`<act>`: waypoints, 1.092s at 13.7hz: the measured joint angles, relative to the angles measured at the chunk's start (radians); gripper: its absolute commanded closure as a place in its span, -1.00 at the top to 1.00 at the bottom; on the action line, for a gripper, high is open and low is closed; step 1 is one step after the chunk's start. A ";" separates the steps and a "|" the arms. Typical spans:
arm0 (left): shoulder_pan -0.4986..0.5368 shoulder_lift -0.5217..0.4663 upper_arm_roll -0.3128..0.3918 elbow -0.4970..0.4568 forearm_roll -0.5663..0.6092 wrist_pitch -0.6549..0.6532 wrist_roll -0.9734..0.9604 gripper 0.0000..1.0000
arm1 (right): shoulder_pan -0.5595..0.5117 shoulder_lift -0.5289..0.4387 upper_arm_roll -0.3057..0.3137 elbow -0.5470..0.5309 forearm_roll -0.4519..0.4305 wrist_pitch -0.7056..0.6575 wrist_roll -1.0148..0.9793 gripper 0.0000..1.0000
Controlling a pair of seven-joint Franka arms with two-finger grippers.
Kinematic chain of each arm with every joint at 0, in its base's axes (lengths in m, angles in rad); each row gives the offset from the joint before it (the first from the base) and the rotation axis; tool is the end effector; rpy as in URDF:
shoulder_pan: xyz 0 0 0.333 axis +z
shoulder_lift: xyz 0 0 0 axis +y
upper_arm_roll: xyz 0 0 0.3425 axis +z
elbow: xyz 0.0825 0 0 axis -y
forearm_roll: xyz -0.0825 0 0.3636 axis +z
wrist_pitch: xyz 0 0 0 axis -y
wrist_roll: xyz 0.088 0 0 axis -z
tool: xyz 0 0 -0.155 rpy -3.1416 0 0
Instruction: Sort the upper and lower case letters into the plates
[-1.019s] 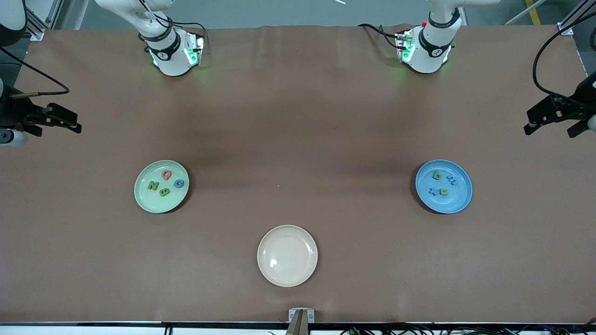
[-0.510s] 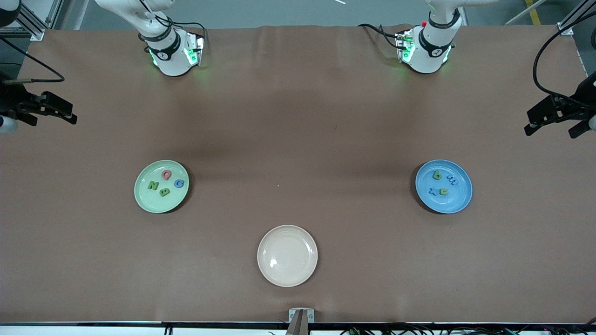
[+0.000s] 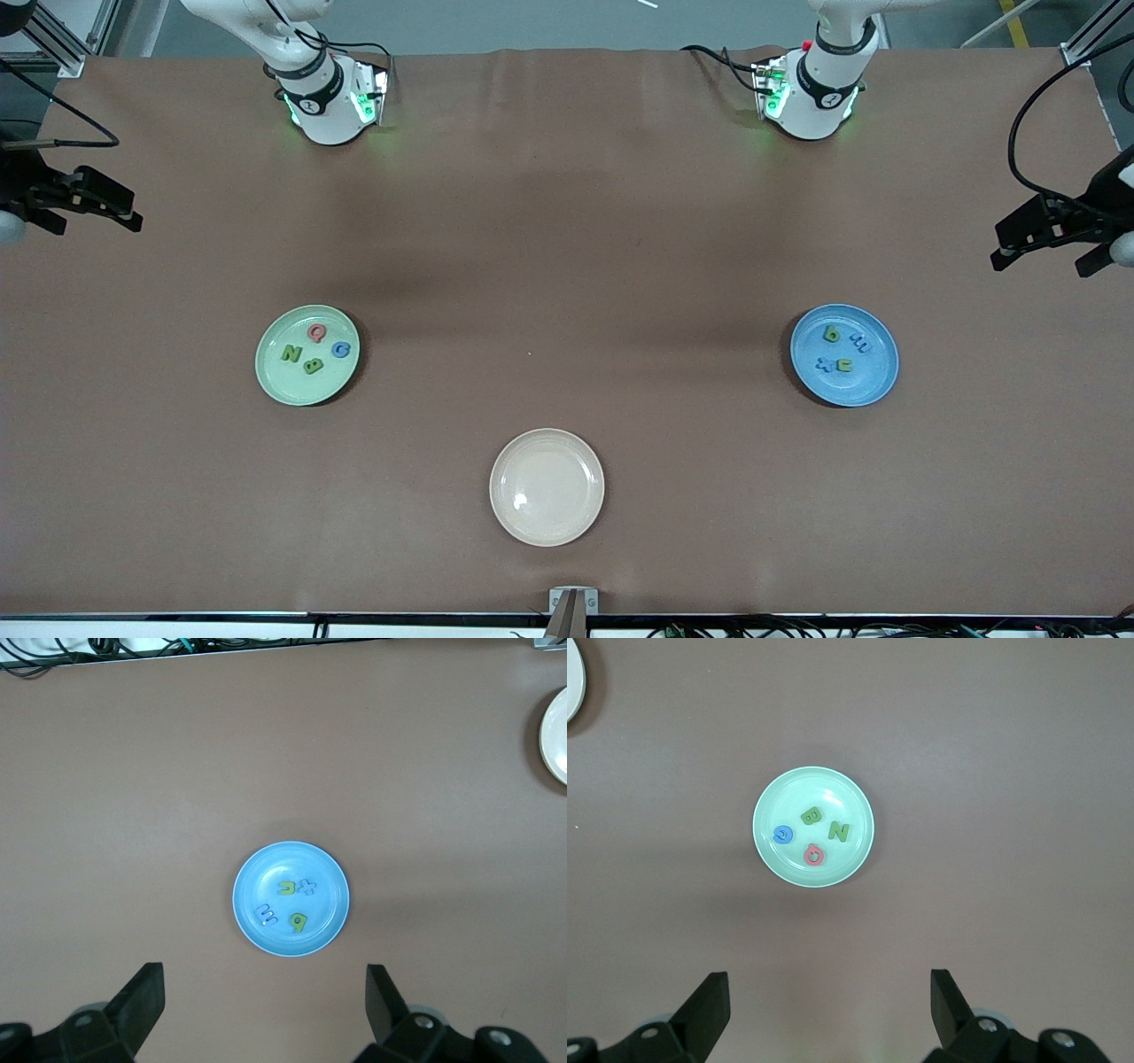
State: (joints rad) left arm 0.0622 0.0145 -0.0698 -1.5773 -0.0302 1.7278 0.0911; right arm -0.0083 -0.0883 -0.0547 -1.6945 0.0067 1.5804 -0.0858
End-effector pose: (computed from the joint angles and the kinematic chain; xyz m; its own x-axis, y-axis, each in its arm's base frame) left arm 0.5609 -0.0082 0.6076 0.9860 -0.0936 0.1378 -0.0971 -0.9951 0.0187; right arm 0.5013 -0.0317 0.5937 0.9994 0.0231 -0.0248 0.0227 -0.9996 -0.0137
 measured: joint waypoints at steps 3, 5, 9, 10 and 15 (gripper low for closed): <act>-0.021 0.061 0.008 0.045 0.000 0.005 0.000 1.00 | 0.000 0.000 0.000 -0.003 0.000 0.000 0.000 1.00; -0.033 0.088 0.011 0.066 0.000 0.005 0.000 1.00 | 0.000 0.000 0.000 -0.003 0.000 0.000 0.000 1.00; -0.083 0.076 0.063 0.086 0.000 -0.064 0.000 1.00 | 0.004 0.000 0.003 -0.004 0.000 -0.008 0.046 1.00; -0.087 0.067 0.068 0.085 0.000 -0.092 0.000 1.00 | 0.008 0.000 0.005 -0.004 0.000 -0.010 0.053 1.00; -0.090 0.039 0.075 0.054 0.000 -0.121 0.000 1.00 | 0.021 0.000 0.007 -0.006 0.000 -0.011 0.064 1.00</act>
State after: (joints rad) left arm -0.0280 0.0531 0.0054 -1.5234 -0.0301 1.6073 0.0906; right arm 0.0122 -0.0883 -0.0475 -1.7006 0.0067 1.5699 -0.0217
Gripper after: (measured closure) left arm 0.000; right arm 0.000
